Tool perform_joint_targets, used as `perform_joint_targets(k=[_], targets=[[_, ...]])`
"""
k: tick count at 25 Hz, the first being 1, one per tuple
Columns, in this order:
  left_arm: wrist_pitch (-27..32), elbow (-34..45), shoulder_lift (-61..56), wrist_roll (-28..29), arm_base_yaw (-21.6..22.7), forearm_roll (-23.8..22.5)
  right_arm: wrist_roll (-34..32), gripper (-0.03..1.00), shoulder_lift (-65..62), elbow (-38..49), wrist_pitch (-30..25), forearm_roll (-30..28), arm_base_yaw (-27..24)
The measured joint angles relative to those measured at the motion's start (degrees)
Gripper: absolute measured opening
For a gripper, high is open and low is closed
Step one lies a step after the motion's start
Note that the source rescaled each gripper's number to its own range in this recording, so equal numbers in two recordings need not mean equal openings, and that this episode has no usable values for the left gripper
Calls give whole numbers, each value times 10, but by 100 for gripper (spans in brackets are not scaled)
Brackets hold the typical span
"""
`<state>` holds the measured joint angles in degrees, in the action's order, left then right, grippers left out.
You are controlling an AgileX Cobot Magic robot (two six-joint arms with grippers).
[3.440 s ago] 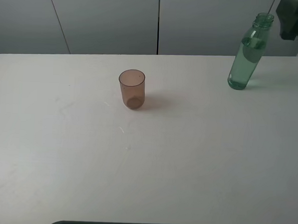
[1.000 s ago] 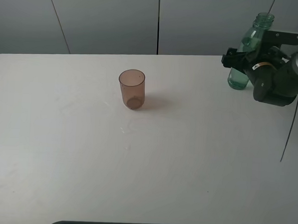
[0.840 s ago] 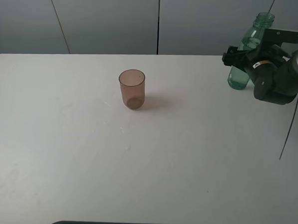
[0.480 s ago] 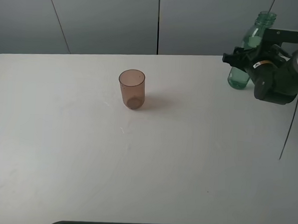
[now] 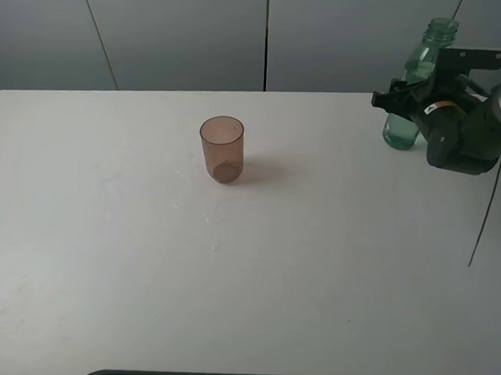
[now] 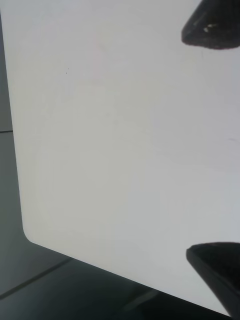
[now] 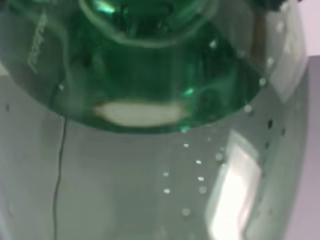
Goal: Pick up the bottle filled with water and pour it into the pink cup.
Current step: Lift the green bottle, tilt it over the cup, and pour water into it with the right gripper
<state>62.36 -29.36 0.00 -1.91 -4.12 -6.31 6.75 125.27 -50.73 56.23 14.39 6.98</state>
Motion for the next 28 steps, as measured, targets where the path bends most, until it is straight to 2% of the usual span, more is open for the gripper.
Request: perform_joint_targets(k=[4, 12, 17, 28], targets=[[0, 0, 0, 0, 0, 0, 19, 0, -4, 0, -6, -14, 0], [0, 0, 0, 0, 0, 0, 22, 0, -90, 1, -92, -59, 3], [0, 0, 0, 0, 0, 0, 25, 0, -150, 1, -112, -66, 35], [0, 0, 0, 1, 0, 0, 129, 0, -163, 1, -142, -75, 133]])
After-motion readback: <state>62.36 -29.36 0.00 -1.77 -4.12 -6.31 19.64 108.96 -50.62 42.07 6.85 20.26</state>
